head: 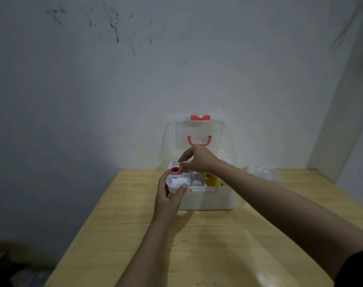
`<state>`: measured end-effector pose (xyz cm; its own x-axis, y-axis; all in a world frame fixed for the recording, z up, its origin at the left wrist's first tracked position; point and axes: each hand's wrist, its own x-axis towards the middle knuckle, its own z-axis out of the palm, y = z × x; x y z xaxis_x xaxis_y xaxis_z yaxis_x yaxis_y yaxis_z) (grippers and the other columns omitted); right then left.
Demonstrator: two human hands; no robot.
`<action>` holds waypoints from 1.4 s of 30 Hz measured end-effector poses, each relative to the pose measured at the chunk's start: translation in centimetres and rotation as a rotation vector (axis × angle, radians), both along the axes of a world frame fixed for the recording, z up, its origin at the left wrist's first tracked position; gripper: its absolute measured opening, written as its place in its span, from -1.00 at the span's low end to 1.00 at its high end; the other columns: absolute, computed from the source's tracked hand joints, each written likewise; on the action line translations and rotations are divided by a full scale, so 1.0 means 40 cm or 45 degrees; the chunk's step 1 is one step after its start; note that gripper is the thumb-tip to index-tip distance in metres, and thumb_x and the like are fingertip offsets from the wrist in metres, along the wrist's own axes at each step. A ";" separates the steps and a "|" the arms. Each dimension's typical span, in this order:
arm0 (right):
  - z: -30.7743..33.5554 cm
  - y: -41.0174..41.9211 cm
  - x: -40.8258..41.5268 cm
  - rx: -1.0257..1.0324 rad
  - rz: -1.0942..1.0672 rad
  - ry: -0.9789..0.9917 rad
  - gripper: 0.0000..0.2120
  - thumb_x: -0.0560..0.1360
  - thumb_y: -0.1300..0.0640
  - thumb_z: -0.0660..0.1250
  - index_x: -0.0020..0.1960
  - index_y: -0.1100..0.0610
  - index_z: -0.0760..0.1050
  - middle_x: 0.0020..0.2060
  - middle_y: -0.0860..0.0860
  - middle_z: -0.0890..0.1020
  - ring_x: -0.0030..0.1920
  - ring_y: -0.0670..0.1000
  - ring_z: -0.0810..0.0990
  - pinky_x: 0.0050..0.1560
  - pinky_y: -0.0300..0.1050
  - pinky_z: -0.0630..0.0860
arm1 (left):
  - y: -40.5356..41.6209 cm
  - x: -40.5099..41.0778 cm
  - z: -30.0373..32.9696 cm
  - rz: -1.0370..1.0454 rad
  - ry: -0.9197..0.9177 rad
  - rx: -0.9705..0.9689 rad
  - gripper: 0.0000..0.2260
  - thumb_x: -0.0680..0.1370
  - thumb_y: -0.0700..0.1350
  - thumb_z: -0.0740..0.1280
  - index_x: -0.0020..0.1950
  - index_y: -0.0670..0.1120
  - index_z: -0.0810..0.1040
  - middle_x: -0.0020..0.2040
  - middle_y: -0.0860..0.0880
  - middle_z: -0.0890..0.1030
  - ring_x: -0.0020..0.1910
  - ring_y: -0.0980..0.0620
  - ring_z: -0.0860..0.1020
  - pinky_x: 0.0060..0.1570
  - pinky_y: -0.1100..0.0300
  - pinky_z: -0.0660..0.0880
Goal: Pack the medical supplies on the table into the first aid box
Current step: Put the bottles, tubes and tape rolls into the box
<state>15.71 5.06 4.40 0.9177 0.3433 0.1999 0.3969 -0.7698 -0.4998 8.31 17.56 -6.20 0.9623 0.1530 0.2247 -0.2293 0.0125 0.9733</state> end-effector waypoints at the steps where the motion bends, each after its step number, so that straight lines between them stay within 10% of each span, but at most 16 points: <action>1: 0.007 -0.018 -0.005 0.051 -0.021 -0.045 -0.73 0.43 0.12 0.44 0.11 0.17 0.61 0.08 0.05 0.66 -0.05 -0.05 0.59 0.00 -0.23 0.52 | 0.001 0.000 0.000 0.000 0.004 -0.007 -0.47 0.47 -0.06 0.41 0.35 0.24 0.29 0.30 0.04 0.43 0.16 0.03 0.50 -0.18 0.29 0.56; 8: -0.042 -0.293 0.002 0.416 -0.419 -0.378 -0.88 0.44 0.18 0.39 -0.05 0.17 0.65 -0.14 0.07 0.71 -0.15 0.00 0.65 -0.01 -0.12 0.58 | 0.001 0.008 -0.005 0.012 -0.019 -0.032 -0.51 0.45 -0.06 0.43 0.23 0.36 0.33 0.29 0.10 0.47 0.21 0.09 0.50 0.08 0.11 0.55; 15: -0.263 -0.588 0.035 -0.256 -0.884 -0.095 -0.62 0.47 -0.01 0.27 0.28 -0.02 0.47 0.23 0.12 0.53 0.21 0.27 0.45 0.16 0.11 0.44 | -0.007 0.017 -0.016 0.084 -0.038 0.034 -0.49 0.47 -0.05 0.40 0.35 0.23 0.31 0.32 0.06 0.45 0.23 0.04 0.49 0.10 0.01 0.55; 36: -0.073 -0.598 -0.121 0.598 -0.502 -0.256 -0.74 0.29 0.04 0.55 -0.04 0.03 0.67 0.01 0.06 0.62 0.04 0.03 0.57 0.02 -0.14 0.47 | -0.020 0.014 -0.006 0.106 -0.031 0.047 -0.51 0.53 -0.16 0.32 0.43 0.06 0.28 0.30 -0.03 0.45 0.17 -0.01 0.51 0.03 0.09 0.53; 42: 0.035 -0.461 -0.107 0.420 -0.399 -0.264 -0.70 0.25 0.13 0.56 -0.02 0.08 0.68 0.02 -0.03 0.52 0.03 -0.10 0.48 0.07 -0.21 0.40 | -0.010 0.015 -0.019 0.078 -0.039 0.058 -0.47 0.51 -0.08 0.37 0.44 0.09 0.28 0.34 -0.01 0.46 0.21 0.00 0.51 0.09 0.02 0.54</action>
